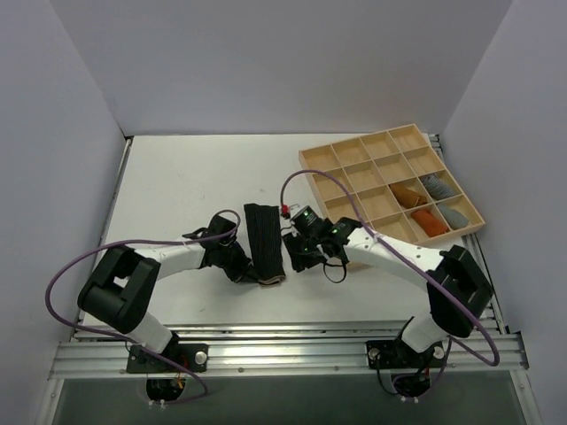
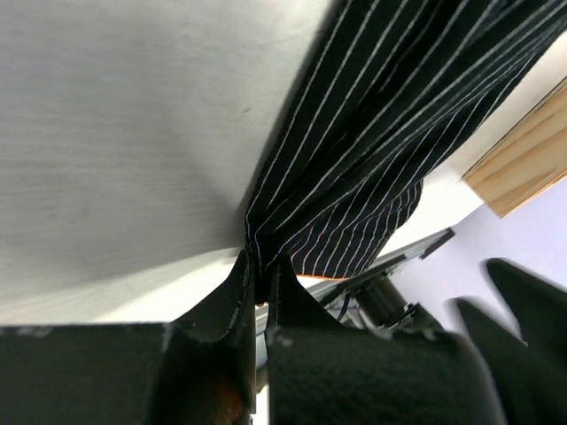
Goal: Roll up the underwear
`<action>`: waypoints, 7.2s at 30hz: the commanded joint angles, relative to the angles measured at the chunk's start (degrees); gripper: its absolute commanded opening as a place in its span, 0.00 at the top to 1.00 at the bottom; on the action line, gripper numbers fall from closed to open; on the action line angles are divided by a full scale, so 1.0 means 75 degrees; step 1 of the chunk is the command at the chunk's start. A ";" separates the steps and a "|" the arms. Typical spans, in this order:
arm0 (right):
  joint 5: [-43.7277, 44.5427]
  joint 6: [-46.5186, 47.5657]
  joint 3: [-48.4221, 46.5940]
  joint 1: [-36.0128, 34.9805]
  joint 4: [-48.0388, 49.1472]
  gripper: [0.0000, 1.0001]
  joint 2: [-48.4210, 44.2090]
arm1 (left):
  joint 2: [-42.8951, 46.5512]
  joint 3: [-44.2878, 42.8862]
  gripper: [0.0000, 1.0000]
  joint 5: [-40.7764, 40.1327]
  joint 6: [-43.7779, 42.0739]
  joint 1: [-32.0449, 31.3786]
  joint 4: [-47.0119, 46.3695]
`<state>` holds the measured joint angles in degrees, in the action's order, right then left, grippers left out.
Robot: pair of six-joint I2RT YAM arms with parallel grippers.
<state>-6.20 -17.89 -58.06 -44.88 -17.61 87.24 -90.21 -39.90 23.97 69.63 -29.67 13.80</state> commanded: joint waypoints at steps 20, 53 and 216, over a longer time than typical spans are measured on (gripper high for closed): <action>0.2371 0.3486 -0.0414 -0.3153 0.1527 0.37 0.0777 | -0.1131 -0.1008 0.98 0.2980 -0.2017 0.1951 0.2483; 0.5666 0.4565 -0.0285 -0.4644 0.3600 0.66 0.2805 | -0.1342 -0.1430 0.98 0.3215 -0.2335 0.2175 0.3891; -0.0217 0.0921 -0.3122 -0.2441 0.1597 0.73 0.3965 | 0.0368 0.0023 0.44 0.1082 -0.0893 0.2878 0.1628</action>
<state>-6.35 -10.44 -81.82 -62.43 -6.76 115.55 -89.19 -39.83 31.92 62.41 -7.90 26.48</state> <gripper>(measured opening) 0.265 0.554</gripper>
